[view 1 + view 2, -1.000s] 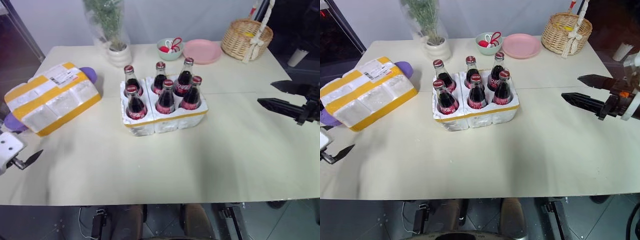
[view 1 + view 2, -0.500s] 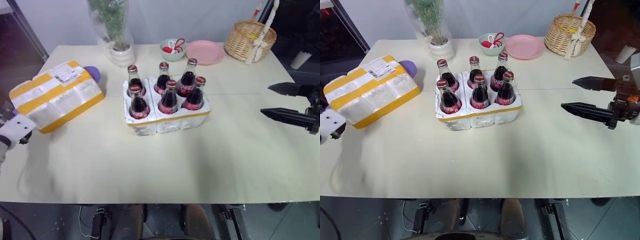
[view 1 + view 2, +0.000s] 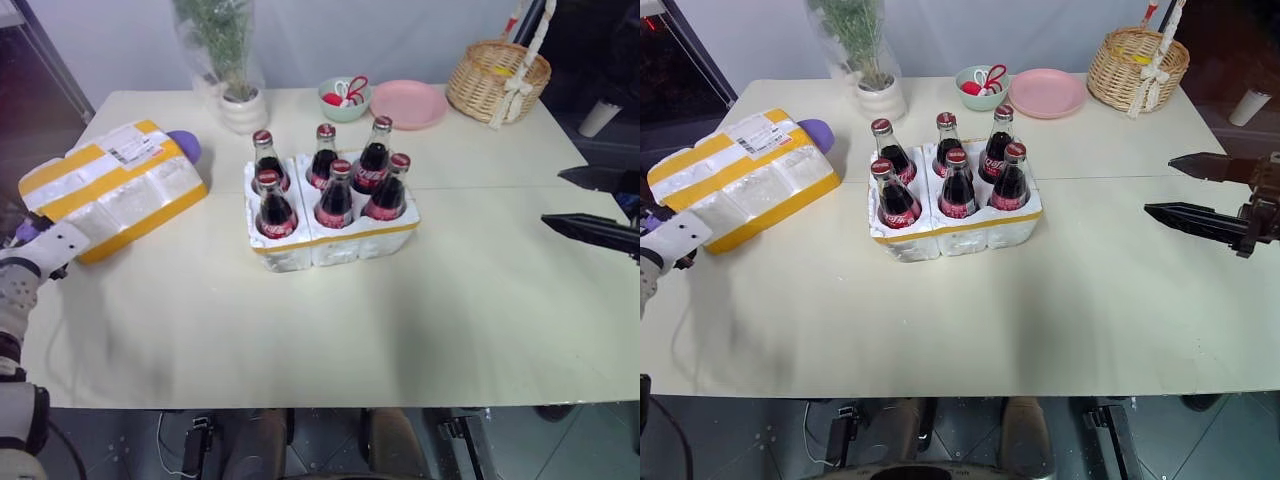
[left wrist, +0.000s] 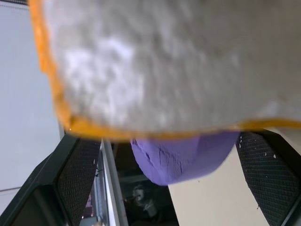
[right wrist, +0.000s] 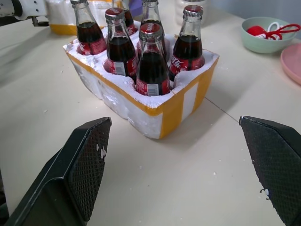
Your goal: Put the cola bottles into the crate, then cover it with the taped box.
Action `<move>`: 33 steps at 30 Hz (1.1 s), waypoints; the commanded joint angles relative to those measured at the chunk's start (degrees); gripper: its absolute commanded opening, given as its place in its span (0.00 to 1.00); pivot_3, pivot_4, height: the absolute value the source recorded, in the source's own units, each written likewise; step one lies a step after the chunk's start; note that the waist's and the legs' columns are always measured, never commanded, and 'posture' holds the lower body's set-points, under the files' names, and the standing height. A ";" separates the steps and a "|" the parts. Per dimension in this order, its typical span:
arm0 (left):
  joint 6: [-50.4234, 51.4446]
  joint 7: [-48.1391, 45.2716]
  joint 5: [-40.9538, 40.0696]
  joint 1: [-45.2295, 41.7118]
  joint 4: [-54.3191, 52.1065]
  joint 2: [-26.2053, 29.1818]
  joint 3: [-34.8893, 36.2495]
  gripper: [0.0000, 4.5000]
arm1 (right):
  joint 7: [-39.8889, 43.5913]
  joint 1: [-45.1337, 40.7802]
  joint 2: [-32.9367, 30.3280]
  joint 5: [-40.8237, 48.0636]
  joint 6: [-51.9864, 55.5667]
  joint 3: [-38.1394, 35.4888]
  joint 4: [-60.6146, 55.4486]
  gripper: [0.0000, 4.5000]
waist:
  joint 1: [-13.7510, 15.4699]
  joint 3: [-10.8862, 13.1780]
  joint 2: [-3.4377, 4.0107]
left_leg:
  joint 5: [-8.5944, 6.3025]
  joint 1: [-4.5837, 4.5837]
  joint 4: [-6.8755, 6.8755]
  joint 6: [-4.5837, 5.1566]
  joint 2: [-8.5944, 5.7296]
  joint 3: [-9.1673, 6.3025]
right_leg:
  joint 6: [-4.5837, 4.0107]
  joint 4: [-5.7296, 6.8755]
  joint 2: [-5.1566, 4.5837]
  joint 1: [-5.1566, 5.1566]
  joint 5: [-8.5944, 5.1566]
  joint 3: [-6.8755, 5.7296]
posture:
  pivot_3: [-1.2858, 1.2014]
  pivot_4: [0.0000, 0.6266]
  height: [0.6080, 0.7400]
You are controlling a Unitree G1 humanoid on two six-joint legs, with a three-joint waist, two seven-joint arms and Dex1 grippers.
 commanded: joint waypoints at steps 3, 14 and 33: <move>0.04 1.87 1.59 -4.22 3.84 0.16 -2.77 0.94 | -1.92 -0.48 0.10 1.17 -0.09 -2.47 -2.30 1.00 | -0.02 0.00 0.00 | 0.00 0.00 0.00 0.00 0.00 0.00 | 0.00 0.00 0.00 0.00 0.00 0.00 | 0.52 0.24 0.98; 0.77 2.88 1.32 -6.49 5.87 0.24 -4.73 0.06 | -8.60 -0.23 0.09 3.15 4.96 -4.58 -8.02 1.00 | 0.05 -0.01 -0.02 | 0.00 -0.01 0.02 0.00 -0.03 0.00 | 0.01 0.01 -0.02 0.01 0.00 0.00 | 0.52 0.24 0.98; 7.68 -21.47 -11.59 -10.56 -40.96 4.50 2.98 0.06 | -10.83 -1.65 2.05 -0.38 2.18 1.20 -4.43 1.00 | -0.01 -0.02 -0.13 | 0.00 -0.06 0.07 -0.01 -0.02 -0.01 | 0.01 0.01 -0.01 0.01 0.01 0.00 | 0.52 0.24 0.98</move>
